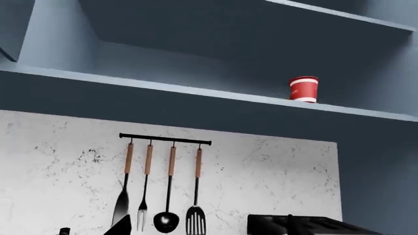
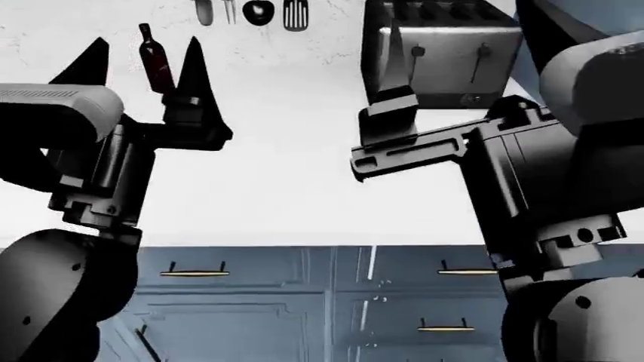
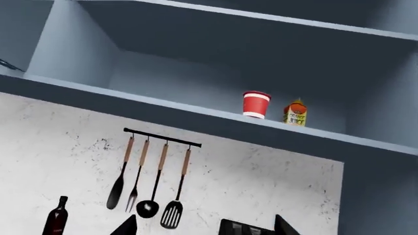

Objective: Pick the jello cup and cereal from the counter and place them in the cabinets closest to them.

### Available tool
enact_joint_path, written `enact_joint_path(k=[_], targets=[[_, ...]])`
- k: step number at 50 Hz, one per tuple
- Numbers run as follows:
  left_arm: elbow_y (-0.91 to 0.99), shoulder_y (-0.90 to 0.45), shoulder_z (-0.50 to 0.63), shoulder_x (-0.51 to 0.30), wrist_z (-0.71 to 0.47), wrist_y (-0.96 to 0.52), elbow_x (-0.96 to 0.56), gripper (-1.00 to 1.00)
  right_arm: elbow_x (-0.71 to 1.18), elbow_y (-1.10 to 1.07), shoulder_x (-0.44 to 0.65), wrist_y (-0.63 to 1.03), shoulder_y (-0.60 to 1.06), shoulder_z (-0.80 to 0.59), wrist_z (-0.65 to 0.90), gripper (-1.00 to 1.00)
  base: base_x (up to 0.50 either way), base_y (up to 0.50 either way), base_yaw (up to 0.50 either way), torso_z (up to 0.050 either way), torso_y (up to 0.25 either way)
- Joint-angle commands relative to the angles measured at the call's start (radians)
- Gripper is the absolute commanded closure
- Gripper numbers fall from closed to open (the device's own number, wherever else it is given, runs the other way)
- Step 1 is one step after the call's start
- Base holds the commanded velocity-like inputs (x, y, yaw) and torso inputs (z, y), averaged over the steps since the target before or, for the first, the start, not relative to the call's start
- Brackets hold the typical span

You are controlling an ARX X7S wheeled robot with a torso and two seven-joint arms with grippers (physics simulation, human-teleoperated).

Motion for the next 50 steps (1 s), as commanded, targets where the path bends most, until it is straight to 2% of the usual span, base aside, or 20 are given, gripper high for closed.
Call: enact_joint_path(k=[1,7,12,22,26,29,33,41,47,50], targets=[[0.245,0.156,-0.093,-0.092,-0.082,0.03,-0.048,-1.0,-0.485,-0.093,0.094,-0.253,-0.475,-0.091,-0.177,-1.0,-0.5,0.0,0.0,0.0,0.0],[0.269,0.18,-0.131,-0.111,-0.1,0.042,-0.061,-1.0,-0.535,-0.1,0.111,-0.312,-0.524,-0.101,-0.19,-1.0,-0.17,0.0,0.0,0.0,0.0],[0.311,0.179,-0.082,-0.134,-0.129,-0.012,0.023,-1.0,-0.553,-0.094,0.112,-0.346,-0.546,-0.103,-0.196,-1.0,0.01,0.4,0.0,0.0,0.0],[0.268,0.182,-0.076,-0.123,-0.148,-0.051,-0.047,-1.0,-0.606,-0.133,0.133,-0.39,-0.554,-0.1,-0.144,-1.0,0.03,0.5,0.0,0.0,0.0],[0.264,0.202,-0.107,-0.122,-0.139,-0.049,-0.184,-1.0,-0.593,-0.125,0.142,-0.432,-0.565,-0.094,-0.152,-1.0,0.05,0.5,0.0,0.0,0.0],[0.272,0.223,-0.117,-0.126,-0.131,-0.035,-0.195,-1.0,-0.585,-0.123,0.149,-0.451,-0.571,-0.087,-0.142,-1.0,0.05,0.5,0.0,0.0,0.0],[0.287,0.247,-0.134,-0.131,-0.141,-0.015,-0.16,-1.0,-0.581,-0.125,0.148,-0.436,-0.562,-0.091,-0.123,-1.0,0.05,0.5,0.0,0.0,0.0],[0.305,0.277,-0.107,-0.127,-0.173,0.002,0.025,-1.0,-0.557,-0.111,0.14,-0.419,-0.546,-0.097,-0.104,-1.0,0.05,0.5,0.0,0.0,0.0],[0.32,0.294,-0.136,-0.133,-0.171,0.021,-0.023,-1.0,-0.525,-0.125,0.128,-0.292,-0.473,-0.099,-0.026,-1.0,0.07,0.5,0.0,0.0,0.0],[0.32,0.306,-0.148,-0.134,-0.162,0.036,-0.043,-1.0,-0.509,-0.13,0.131,-0.307,-0.471,-0.097,-0.026,-1.0,0.09,0.5,0.0,0.0,0.0]])
